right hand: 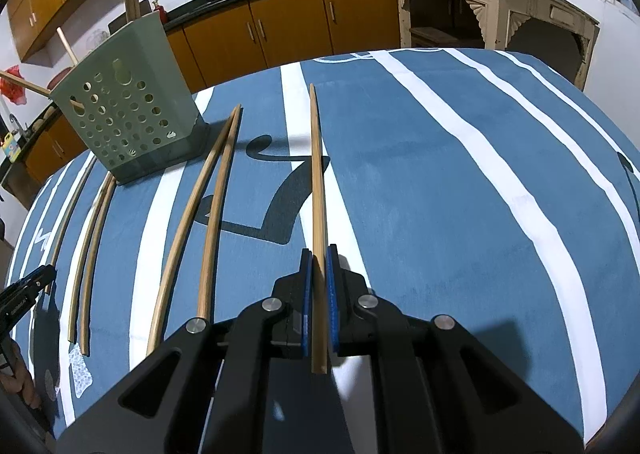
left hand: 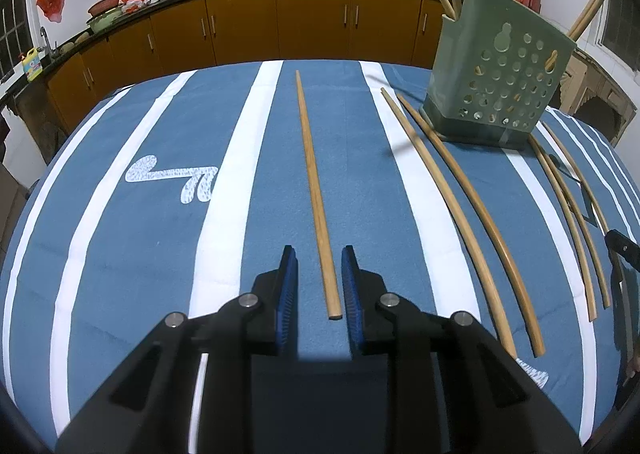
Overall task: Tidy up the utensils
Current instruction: 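Lift the held chopsticks off the cloth with both tools, raising them high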
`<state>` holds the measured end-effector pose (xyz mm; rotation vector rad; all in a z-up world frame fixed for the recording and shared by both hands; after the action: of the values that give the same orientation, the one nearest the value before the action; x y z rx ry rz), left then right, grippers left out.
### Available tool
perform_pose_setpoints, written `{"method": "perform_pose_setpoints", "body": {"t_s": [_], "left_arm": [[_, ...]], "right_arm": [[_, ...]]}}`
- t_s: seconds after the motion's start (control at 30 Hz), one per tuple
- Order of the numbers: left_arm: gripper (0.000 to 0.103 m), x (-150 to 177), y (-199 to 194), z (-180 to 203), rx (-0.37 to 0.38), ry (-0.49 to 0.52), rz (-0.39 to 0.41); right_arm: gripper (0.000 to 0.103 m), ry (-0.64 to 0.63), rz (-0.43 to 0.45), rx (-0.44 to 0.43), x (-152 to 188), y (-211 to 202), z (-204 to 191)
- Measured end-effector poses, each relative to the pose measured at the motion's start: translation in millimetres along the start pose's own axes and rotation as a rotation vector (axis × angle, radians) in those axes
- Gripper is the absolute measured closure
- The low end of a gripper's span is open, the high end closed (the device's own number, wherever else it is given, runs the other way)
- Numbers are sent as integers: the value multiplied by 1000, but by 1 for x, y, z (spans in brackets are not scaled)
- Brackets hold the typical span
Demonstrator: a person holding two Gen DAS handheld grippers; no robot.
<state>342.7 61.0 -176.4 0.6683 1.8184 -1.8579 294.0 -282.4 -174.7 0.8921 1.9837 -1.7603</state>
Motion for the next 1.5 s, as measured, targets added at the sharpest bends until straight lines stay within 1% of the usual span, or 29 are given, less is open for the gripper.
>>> {"method": "perform_pose_setpoints", "body": {"t_s": [0.1, 0.23, 0.27, 0.47, 0.53, 0.67, 0.9, 1.07, 1.3, 1.5], "left_arm": [[83, 1, -1, -2, -4, -10, 0], [92, 3, -3, -4, -5, -29, 1], [94, 3, -3, -4, -5, -31, 0], [95, 8, -7, -3, -12, 12, -12], [95, 10, -10, -4, -8, 9, -21], [95, 12, -21, -6, -10, 21, -11], [95, -7, -60, -9, -12, 55, 85], [95, -32, -97, -12, -11, 81, 187], [95, -68, -141, -13, 14, 49, 323], [95, -97, -172, -13, 30, 25, 417]], "right_arm": [[95, 8, 0, -5, 1, -1, 1], [95, 28, 1, -27, 2, -2, 2], [95, 36, 2, -37, 2, -3, 3], [96, 38, 16, -49, 3, -11, 3], [96, 26, 41, -44, 0, -19, 3], [96, -3, 107, -32, -11, -40, 2], [96, -52, 217, -8, -32, -72, 0], [96, -70, 292, 4, -49, -92, -2], [96, -77, 385, -10, -77, -118, -5], [96, -81, 449, -37, -96, -138, -12]]}}
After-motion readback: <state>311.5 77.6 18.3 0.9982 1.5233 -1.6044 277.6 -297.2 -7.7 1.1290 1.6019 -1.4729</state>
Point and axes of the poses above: each gripper's, at about its wrist camera, not at the fingertips, and y roughly the way its jaws point, z to its right, x to its underside, the point moved 10 cm from there along y, roughly the way its jaws point, and after that the axes turned 1 degree about x, right-handed, at the moved point
